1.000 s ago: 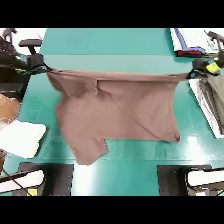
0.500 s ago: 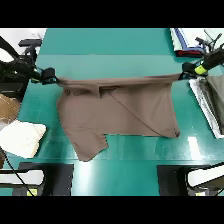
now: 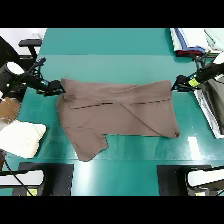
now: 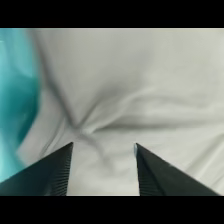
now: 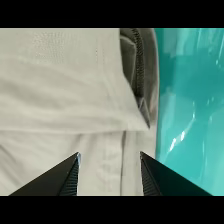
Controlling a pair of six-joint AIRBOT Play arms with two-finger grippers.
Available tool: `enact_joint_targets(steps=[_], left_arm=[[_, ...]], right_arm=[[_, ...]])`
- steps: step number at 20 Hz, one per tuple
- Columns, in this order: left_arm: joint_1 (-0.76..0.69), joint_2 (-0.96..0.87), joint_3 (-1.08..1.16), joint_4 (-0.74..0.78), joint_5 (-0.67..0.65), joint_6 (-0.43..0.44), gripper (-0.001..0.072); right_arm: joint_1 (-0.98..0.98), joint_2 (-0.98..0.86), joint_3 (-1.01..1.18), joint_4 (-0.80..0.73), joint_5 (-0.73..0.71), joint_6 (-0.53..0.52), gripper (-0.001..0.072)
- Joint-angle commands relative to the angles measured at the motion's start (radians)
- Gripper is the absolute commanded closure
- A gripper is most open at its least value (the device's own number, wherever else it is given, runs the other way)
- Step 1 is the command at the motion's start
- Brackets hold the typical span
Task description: Fold the shirts.
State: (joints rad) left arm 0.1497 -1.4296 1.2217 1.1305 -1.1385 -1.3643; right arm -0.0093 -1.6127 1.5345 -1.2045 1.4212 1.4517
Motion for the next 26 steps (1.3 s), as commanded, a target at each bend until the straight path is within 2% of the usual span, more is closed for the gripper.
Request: enact_joint_targets(steps=[1, 3, 7, 9, 13, 17, 18, 19, 20, 21, 23, 24, 25, 26], left_arm=[[0.006, 0.13, -0.082, 0.177, -0.095, -0.068, 0.0239], [0.006, 0.261, -0.245, 0.197, -0.109, -0.08, 0.0239], [0.006, 0.431, -0.543, 0.054, -0.141, -0.08, 0.0239], [0.006, 0.454, -0.64, -0.015, -0.121, -0.078, 0.024], [-0.094, 0.454, -0.742, -0.072, -0.016, -0.078, 0.024], [-0.233, 0.454, -0.756, -0.072, 0.066, -0.154, 0.0241], [-0.246, 0.454, -0.756, -0.074, 0.068, -0.165, 0.0303], [-0.247, 0.454, -0.756, -0.087, 0.066, -0.173, 0.0503], [-0.246, 0.454, -0.752, -0.1, 0.065, -0.173, 0.0612], [-0.246, 0.454, -0.743, -0.109, 0.058, -0.173, 0.068], [-0.247, 0.461, -0.708, -0.109, 0.032, -0.172, 0.0681], [-0.247, 0.48, -0.692, -0.109, 0.026, -0.172, 0.0681], [-0.247, 0.503, -0.677, -0.106, 0.026, -0.172, 0.0682], [-0.247, 0.525, -0.664, -0.106, 0.023, -0.173, 0.0681]], right_arm=[[-0.012, 0.118, -0.068, 0.027, 0.019, -0.021, 0.0276], [-0.013, 0.218, -0.168, 0.027, 0.013, -0.021, 0.0277], [-0.013, 0.353, -0.336, 0.034, -0.036, -0.021, 0.0277], [-0.013, 0.389, -0.387, 0.035, -0.07, -0.021, 0.0277], [-0.013, 0.395, -0.397, 0.035, -0.067, -0.021, 0.0277], [-0.013, 0.395, -0.397, 0.035, -0.055, -0.021, 0.0277], [-0.013, 0.395, -0.397, 0.034, -0.053, -0.022, 0.0277], [-0.013, 0.395, -0.397, 0.034, -0.049, -0.032, 0.0277], [-0.013, 0.395, -0.397, 0.027, -0.036, -0.046, 0.0277], [-0.013, 0.395, -0.399, 0.008, -0.013, -0.046, 0.0277], [-0.02, 0.4, -0.429, -0.084, 0.043, -0.045, 0.0276], [-0.04, 0.414, -0.476, -0.109, 0.049, -0.044, 0.0252], [-0.072, 0.428, -0.529, -0.105, 0.046, -0.044, 0.0209], [-0.113, 0.444, -0.589, -0.097, 0.043, -0.044, 0.0094]])
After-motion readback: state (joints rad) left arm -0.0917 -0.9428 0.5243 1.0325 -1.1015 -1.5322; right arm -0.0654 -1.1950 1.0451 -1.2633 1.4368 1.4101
